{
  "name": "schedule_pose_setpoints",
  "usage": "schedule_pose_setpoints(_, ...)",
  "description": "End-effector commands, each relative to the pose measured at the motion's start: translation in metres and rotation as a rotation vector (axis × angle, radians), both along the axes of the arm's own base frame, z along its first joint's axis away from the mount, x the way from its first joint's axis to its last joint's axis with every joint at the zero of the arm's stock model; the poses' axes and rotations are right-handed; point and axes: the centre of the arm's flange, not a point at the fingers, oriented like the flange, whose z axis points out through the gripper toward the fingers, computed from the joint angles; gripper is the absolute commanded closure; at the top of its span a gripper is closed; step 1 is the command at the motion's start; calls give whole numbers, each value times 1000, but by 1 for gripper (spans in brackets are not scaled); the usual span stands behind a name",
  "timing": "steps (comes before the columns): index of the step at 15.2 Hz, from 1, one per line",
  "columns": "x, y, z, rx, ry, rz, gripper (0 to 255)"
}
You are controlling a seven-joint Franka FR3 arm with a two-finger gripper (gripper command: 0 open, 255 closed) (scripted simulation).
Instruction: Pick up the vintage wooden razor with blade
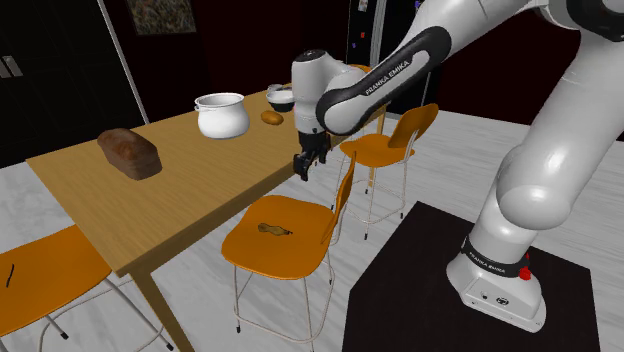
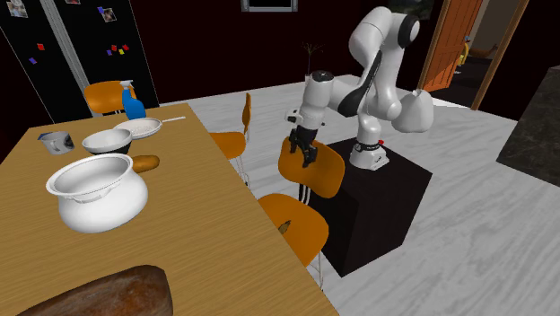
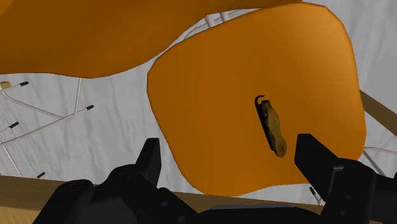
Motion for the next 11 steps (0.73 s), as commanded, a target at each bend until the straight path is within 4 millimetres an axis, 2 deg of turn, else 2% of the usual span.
schedule_pose_setpoints(1,11,12,-23,-18,1,17,0)
schedule_pose_setpoints(11,69,69,-135,-109,9,96,0)
